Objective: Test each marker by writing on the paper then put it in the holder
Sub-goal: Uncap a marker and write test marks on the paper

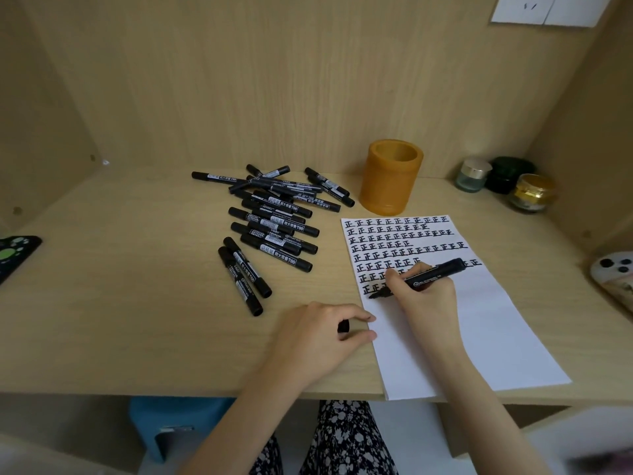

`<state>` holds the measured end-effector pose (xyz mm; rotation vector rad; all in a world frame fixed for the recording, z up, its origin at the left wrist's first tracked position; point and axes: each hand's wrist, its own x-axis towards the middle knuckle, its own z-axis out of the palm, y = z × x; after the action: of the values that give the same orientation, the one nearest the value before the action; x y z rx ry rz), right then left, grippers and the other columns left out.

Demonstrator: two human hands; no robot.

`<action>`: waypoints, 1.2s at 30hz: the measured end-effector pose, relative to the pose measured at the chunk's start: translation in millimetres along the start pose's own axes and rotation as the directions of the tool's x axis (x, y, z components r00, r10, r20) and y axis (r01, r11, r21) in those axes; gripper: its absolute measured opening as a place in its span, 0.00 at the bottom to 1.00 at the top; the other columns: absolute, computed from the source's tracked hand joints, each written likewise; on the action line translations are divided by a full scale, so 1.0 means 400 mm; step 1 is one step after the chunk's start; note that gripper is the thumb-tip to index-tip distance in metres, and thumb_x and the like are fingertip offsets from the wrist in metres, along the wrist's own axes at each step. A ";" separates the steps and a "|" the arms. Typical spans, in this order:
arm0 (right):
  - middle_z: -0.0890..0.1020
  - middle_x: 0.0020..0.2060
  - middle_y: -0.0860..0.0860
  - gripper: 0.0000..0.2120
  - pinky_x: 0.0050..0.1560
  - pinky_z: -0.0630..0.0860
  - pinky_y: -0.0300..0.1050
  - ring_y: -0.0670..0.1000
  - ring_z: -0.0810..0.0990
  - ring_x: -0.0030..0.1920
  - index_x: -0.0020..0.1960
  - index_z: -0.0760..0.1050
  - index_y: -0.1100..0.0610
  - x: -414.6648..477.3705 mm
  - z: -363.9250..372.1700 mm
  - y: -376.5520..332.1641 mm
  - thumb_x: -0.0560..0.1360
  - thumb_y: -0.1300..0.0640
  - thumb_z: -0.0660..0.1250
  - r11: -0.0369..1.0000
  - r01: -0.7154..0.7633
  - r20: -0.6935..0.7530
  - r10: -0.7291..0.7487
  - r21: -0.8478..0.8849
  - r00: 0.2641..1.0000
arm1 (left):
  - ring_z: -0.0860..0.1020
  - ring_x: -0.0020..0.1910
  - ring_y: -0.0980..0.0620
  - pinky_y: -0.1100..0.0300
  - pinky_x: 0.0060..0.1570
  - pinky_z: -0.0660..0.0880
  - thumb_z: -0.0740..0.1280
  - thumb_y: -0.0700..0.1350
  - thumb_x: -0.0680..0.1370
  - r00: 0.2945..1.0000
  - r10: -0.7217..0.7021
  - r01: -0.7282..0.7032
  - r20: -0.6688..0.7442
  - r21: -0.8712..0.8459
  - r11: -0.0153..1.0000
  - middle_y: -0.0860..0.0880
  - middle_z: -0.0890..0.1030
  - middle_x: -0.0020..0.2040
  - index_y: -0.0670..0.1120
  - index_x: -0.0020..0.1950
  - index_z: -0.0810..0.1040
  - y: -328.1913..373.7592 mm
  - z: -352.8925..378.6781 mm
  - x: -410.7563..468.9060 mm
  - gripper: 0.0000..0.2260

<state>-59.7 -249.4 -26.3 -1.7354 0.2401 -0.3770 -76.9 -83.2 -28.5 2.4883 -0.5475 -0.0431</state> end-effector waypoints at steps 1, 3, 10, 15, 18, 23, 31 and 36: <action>0.70 0.21 0.41 0.14 0.27 0.63 0.31 0.42 0.66 0.25 0.35 0.72 0.70 0.000 0.001 0.000 0.73 0.62 0.70 1.000 -0.002 0.001 0.002 -0.009 1.000 | 0.70 0.24 0.60 0.71 0.32 0.68 0.63 0.64 0.73 1.000 0.000 0.000 0.002 0.006 1.000 0.59 0.84 0.45 0.64 0.57 0.76 -0.002 0.002 0.001 0.15; 0.70 0.20 0.41 0.13 0.27 0.63 0.31 0.41 0.67 0.25 0.35 0.73 0.67 -0.001 0.002 0.000 0.73 0.62 0.70 1.000 0.001 0.006 -0.001 -0.013 1.000 | 0.69 0.23 0.58 0.69 0.34 0.70 0.63 0.65 0.73 1.000 0.002 -0.002 0.005 0.013 1.000 0.58 0.84 0.43 0.64 0.57 0.76 -0.005 0.004 0.002 0.15; 0.72 0.25 0.48 0.14 0.28 0.65 0.33 0.43 0.68 0.27 0.36 0.73 0.70 0.000 0.007 0.002 0.73 0.61 0.71 0.999 0.022 0.005 -0.022 -0.027 1.000 | 0.70 0.24 0.59 0.72 0.30 0.65 0.63 0.64 0.73 1.000 -0.008 0.008 0.013 0.002 1.000 0.57 0.84 0.44 0.64 0.57 0.76 -0.005 0.004 0.003 0.14; 0.73 0.24 0.47 0.14 0.29 0.65 0.33 0.43 0.69 0.26 0.36 0.74 0.69 0.002 0.008 0.005 0.73 0.60 0.71 0.997 0.053 0.022 -0.052 -0.063 0.998 | 0.69 0.23 0.56 0.71 0.30 0.65 0.62 0.64 0.74 1.000 -0.006 0.005 0.010 0.013 1.000 0.57 0.84 0.45 0.64 0.57 0.76 -0.004 0.005 0.003 0.15; 0.74 0.24 0.47 0.13 0.29 0.66 0.32 0.42 0.70 0.26 0.35 0.74 0.67 0.002 0.010 0.003 0.73 0.60 0.72 0.995 0.055 0.023 -0.053 -0.081 0.998 | 0.69 0.23 0.57 0.70 0.31 0.66 0.62 0.65 0.73 1.000 -0.010 0.010 0.010 0.011 1.000 0.57 0.84 0.45 0.64 0.57 0.76 -0.005 0.006 0.004 0.15; 0.71 0.23 0.45 0.15 0.28 0.64 0.34 0.42 0.68 0.25 0.30 0.70 0.60 0.001 0.011 0.005 0.73 0.60 0.70 0.992 0.051 -0.013 -0.053 -0.117 0.998 | 0.68 0.23 0.57 0.70 0.29 0.65 0.63 0.65 0.73 1.000 -0.016 0.016 0.005 0.017 1.000 0.57 0.84 0.42 0.64 0.57 0.76 -0.003 0.004 0.002 0.15; 0.72 0.20 0.42 0.14 0.28 0.64 0.31 0.41 0.69 0.24 0.32 0.71 0.60 0.003 0.010 0.008 0.73 0.60 0.70 0.992 0.054 -0.035 -0.059 -0.118 0.998 | 0.68 0.23 0.62 0.70 0.29 0.61 0.63 0.65 0.73 1.000 -0.021 0.021 -0.009 0.010 1.000 0.58 0.83 0.39 0.65 0.56 0.76 -0.001 0.003 0.000 0.14; 0.71 0.22 0.44 0.14 0.29 0.64 0.34 0.43 0.68 0.26 0.33 0.71 0.65 0.002 0.011 0.007 0.73 0.61 0.70 0.990 0.060 -0.015 -0.063 -0.130 0.998 | 0.69 0.24 0.64 0.70 0.27 0.59 0.63 0.64 0.73 1.000 -0.026 0.026 -0.007 -0.004 1.000 0.57 0.82 0.36 0.64 0.56 0.77 0.003 -0.001 -0.001 0.14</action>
<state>-57.3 -246.3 -29.5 -1.8711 0.2292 -0.4309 -77.6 -84.0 -27.5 2.4910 -0.5113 -0.0459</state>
